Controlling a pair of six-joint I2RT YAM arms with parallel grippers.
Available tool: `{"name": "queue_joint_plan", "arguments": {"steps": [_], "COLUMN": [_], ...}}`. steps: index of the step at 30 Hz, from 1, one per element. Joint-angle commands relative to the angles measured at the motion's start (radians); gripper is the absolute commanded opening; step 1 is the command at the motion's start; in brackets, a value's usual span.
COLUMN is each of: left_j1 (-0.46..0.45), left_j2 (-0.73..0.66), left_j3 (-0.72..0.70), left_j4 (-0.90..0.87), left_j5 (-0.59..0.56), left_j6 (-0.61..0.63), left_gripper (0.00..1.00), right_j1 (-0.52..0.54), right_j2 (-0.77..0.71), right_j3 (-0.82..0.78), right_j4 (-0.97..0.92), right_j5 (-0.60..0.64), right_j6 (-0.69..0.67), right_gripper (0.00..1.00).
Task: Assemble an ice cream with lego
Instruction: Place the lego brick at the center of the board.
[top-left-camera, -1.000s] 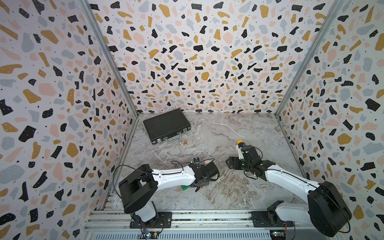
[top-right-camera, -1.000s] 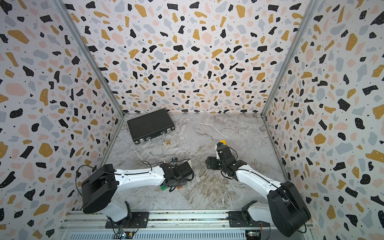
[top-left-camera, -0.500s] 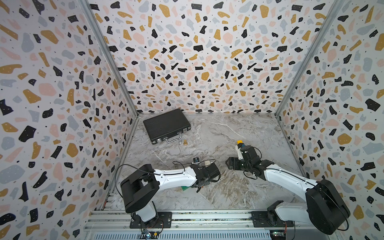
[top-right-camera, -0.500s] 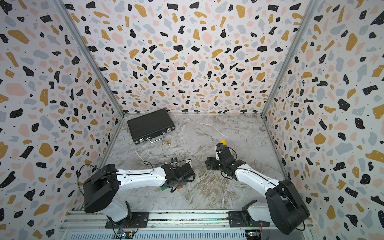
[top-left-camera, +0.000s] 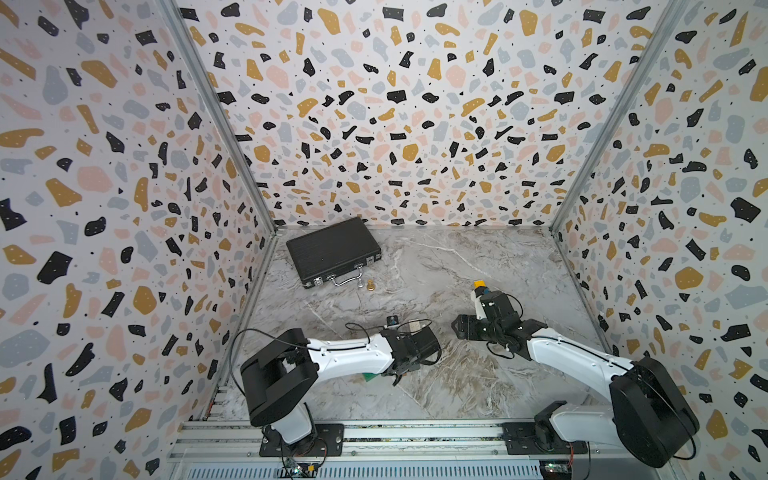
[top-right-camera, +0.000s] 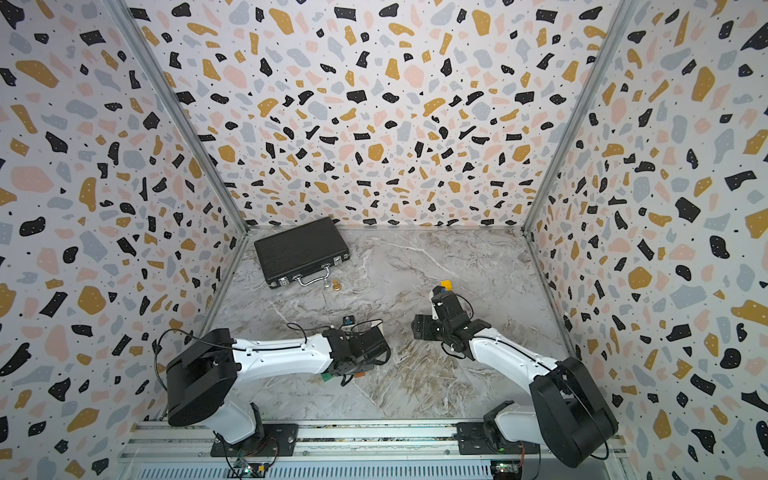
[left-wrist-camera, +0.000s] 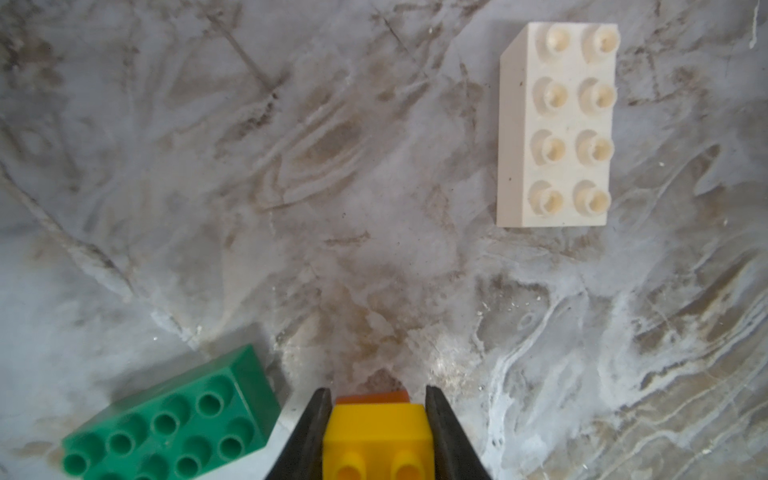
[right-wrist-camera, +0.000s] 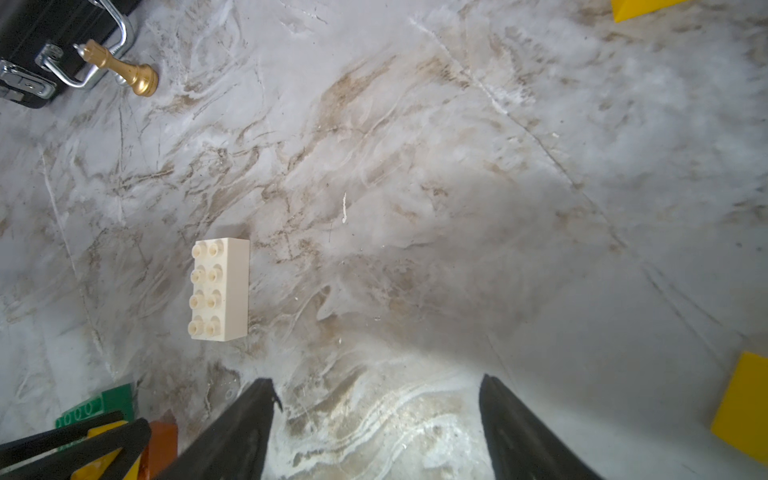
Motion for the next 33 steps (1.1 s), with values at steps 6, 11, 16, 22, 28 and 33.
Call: {"name": "queue_joint_plan", "arguments": {"steps": [6,11,16,22,28,33], "left_j1": [0.025,0.137,0.228,0.284,0.306,0.323], "left_j2": [-0.008,0.03,0.116,0.251,0.279,0.257], "left_j3": [0.064,0.103,0.148,0.214,0.2,0.202], "left_j4": [-0.124,-0.061,0.031,0.107,0.17,0.17], "left_j5": [-0.071,-0.028,0.023,0.073,0.081,0.09], "left_j6": [0.118,0.239,0.337,0.429,0.46,0.5], "left_gripper": [0.0,0.0,0.08,0.16,0.33,0.6], "right_j1": [0.004,0.004,0.004,0.004,0.004,0.004], "right_j2": [0.004,0.012,0.016,0.024,0.03,0.039], "right_j3": [0.035,0.039,0.039,0.042,0.045,0.049], "right_j4": [-0.011,-0.011,-0.012,-0.013,-0.013,-0.015], "right_j5": [0.015,0.015,0.015,0.015,0.015,0.012], "right_j6": [-0.008,-0.008,-0.008,-0.01,-0.01,-0.01], "right_gripper": [0.78,0.78,0.78,0.78,0.78,0.79]}}
